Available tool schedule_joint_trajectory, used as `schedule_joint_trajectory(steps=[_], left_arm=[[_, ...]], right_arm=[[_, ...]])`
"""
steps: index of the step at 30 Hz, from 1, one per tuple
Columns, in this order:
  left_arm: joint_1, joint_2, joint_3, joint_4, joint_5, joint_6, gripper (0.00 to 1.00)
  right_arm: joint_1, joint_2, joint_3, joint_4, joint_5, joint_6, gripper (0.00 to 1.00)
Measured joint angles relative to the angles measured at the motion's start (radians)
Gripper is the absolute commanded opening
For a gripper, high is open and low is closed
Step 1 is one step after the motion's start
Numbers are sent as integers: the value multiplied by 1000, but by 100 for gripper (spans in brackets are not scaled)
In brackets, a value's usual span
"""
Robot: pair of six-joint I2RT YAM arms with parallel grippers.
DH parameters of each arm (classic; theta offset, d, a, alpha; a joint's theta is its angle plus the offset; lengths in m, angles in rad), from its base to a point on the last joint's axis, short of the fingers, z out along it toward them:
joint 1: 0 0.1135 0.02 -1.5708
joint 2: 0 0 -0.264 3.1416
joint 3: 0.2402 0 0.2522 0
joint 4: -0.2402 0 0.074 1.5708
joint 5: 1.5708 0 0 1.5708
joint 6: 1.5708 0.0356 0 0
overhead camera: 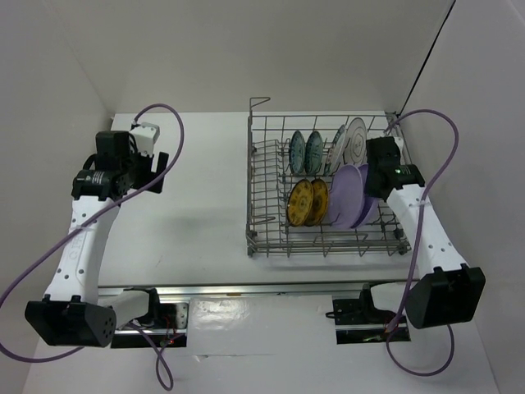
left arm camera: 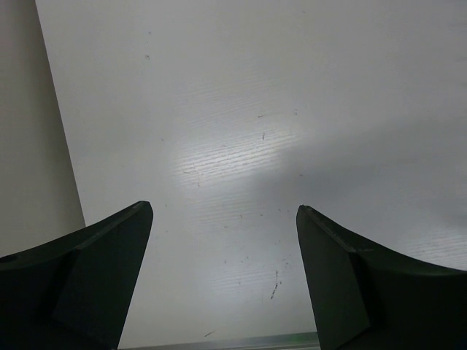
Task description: Unload the plates from the dish rack
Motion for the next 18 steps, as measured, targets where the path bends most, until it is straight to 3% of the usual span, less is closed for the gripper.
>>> schedule_joint_trajectory(steps=[6,13,18], left_arm=[[-7,-46,0,0,1,-6,94],[-7,-50,1,-8,35,-8,97],[-7,-50,39,-31,124,-29,100]], right_arm=[[6,-18,121,-115,68,10,0],[2,-64,389,-73,214,-23,0],[-3,-111,538,-10,124,-19,0]])
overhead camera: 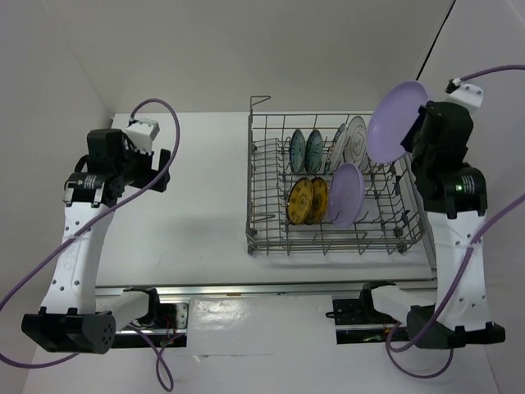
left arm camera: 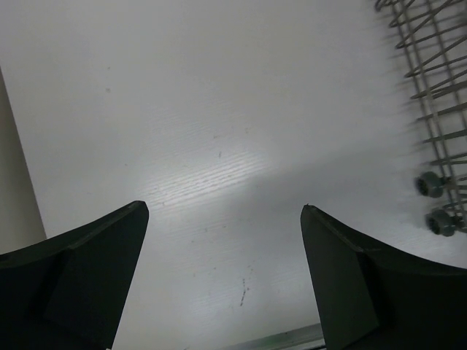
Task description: Unload the plates from the dish rack
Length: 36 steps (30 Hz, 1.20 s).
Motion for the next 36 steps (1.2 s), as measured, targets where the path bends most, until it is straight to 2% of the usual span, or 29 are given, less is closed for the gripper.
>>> schedule_joint_trajectory(steps=[5,7,9,13,17,20,25,29,30,32,33,35,36], left_arm=[[0,-9,59,27,163,-100,100],[0,-14,66,31,248,-136,100],[0,-14,71,36,317,-161,99],[-2,5,81,45,419,-190,98],[-2,42,90,62,490,-216,98],[-3,79,92,77,505,-235,94],[-5,154,94,84,416,-239,90],[-2,212,94,87,372,-238,77],[0,226,94,89,372,-238,64],[5,243,94,93,389,-239,53],[7,250,94,94,402,-236,38],[30,259,94,80,416,-248,22],[46,264,94,76,433,-258,4]], right_arm=[[-2,-98,-153,232,-408,130,0],[18,-76,-215,348,-588,210,0],[79,3,-246,453,-704,261,0],[265,232,-253,642,-842,290,0],[386,422,-237,702,-934,292,0],[431,500,-219,741,-996,298,0],[465,563,-172,821,-1049,297,0],[481,604,-145,872,-1086,300,0],[486,623,-130,882,-1096,302,0],[496,662,-105,898,-1109,304,0],[502,687,-92,906,-1112,306,0],[499,726,-72,919,-1122,301,0],[497,748,-58,928,-1128,295,0]])
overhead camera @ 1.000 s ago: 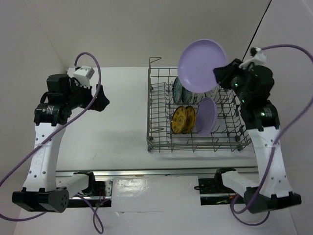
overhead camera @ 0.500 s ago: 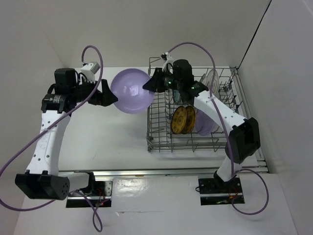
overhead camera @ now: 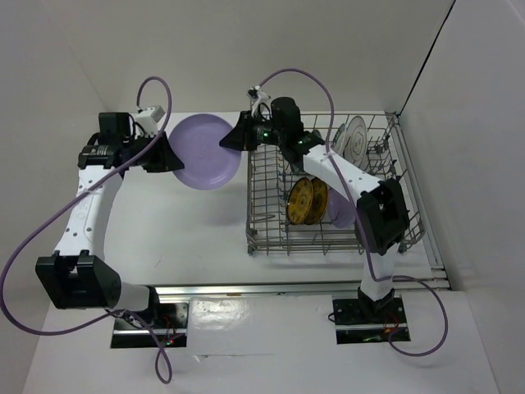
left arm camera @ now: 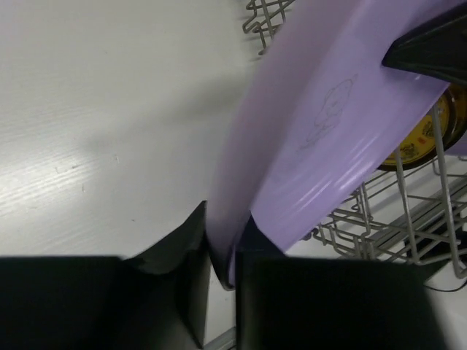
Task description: Unload the plates from the dish rack
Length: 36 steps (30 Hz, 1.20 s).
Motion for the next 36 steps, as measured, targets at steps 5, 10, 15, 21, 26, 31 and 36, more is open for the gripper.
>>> schedule_joint_trajectory(steps=[5,10,15,21,26,31,36], left_arm=[[63,11,2,-14,26,-31,0],[107,11,45,-63,62,-5,0],[146,11,97,-78,90,17,0],[228,53,98,-88,106,0,0],[255,229,99,-87,104,-16,0],[240,457,97,-76,77,-32,0],[215,592,112,-61,74,-30,0]], right_arm=[[10,88,108,-12,-32,-18,4],[34,122,203,-97,10,-18,62],[69,121,306,-200,134,-76,73],[61,55,370,-364,398,-133,76],[5,-108,345,-537,626,-162,80],[-159,-301,256,-736,736,-167,80],[-264,-448,55,-838,760,-166,81]])
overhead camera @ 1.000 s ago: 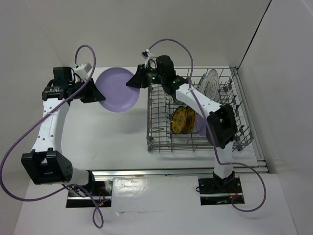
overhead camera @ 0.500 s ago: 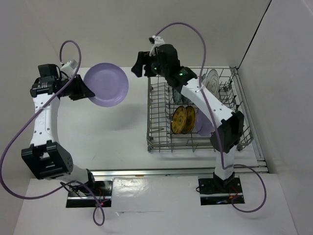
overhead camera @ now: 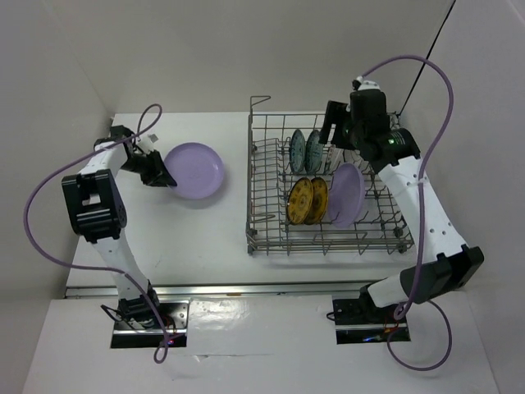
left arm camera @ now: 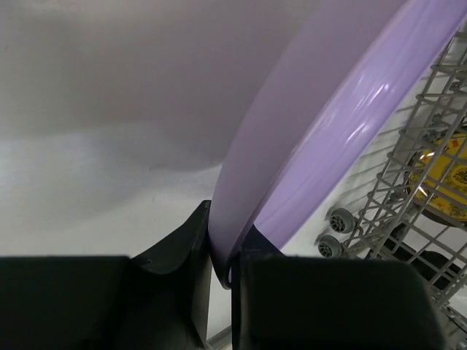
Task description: Unload the plates from the dish rack
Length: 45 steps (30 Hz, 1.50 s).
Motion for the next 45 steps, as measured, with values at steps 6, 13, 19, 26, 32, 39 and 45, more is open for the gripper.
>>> schedule_joint_trajectory(steps=[6,13,19,26,32,39,45], left_arm=[[-10,169,101,2,23,0,4],[-42,195,91,-1,-50,24,43],[-85,165,60,11,-135,35,58],[-82,142,51,13,-205,51,59],[-82,101,34,-4,-268,54,59],[-82,-57,29,-68,-321,63,59],[-82,-216,31,-109,-334,94,59]], right_arm=[[-63,-64,-119,-91,-14,-1,82],[-71,-83,-241,-186,66,39,82],[-72,-129,-323,-197,124,49,83],[-74,-119,-385,-198,154,61,76],[-94,-119,-491,-162,142,45,44],[-106,-119,-504,-146,161,-10,0],[-106,-116,-382,-204,207,-35,0]])
